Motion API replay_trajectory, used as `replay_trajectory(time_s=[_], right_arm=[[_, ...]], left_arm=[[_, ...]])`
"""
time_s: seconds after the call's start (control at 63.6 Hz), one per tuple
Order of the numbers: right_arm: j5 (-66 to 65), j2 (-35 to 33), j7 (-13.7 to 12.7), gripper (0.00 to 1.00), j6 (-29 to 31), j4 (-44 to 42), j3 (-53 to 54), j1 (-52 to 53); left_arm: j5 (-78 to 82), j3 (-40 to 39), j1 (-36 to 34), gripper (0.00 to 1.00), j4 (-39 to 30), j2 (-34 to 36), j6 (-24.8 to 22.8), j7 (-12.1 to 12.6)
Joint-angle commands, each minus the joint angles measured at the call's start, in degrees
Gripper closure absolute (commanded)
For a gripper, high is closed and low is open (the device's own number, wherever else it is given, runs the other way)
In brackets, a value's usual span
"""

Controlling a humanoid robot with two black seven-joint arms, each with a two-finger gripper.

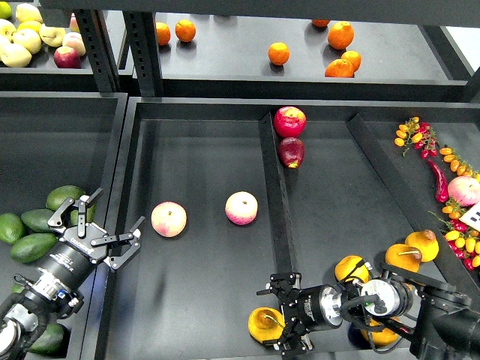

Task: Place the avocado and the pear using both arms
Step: 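Close the right gripper around the yellow-orange pear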

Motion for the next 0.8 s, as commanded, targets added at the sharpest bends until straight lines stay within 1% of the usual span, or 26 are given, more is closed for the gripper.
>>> replay_trajectory(time_s=[0.0,0.204,0.346,0.487,0.535,0.629,0.786], right_arm=[[-0.34,0.27,0.0,0.0,0.13,-0.38,-0.08,-0.12],[-0.34,1.15,0.0,0.01,0.04,-1.17,-0.08,-0.12],[-1.22,1.77,0.0,0.06,-0.4,-1.61,0.01,-0.12],[-1.57,2.03,0.0,0.17,-0.66,-1.96,0.89,-0.21],[-1.66,2.03,0.0,0.24,-0.66,-2.14,1.41,-0.3],[-2.98,2.12,0.0,0.34,-0.66,-2.58,2.38,-0.65],[-3.77,2.12,0.0,0.44,-0.66,-2.75,3.96,-2.06]], left_arm=[[0.0,0.05,0.23,0.0,0.04,0.0,0.0,0.0],[-0.08,0.05,0.23,0.0,0.04,0.0,0.0,0.0],[-0.08,-0.03,0.31,0.0,-0.05,0.0,0.0,0.0],[-0.08,-0.03,0.31,0.0,-0.05,0.0,0.0,0.0],[-0.08,-0.21,0.31,0.0,-0.05,0.0,0.0,0.0],[-0.08,-0.38,0.4,0.0,-0.05,0.0,0.0,0.0],[-0.17,-0.38,0.75,0.0,-0.05,0.0,0.0,0.0]])
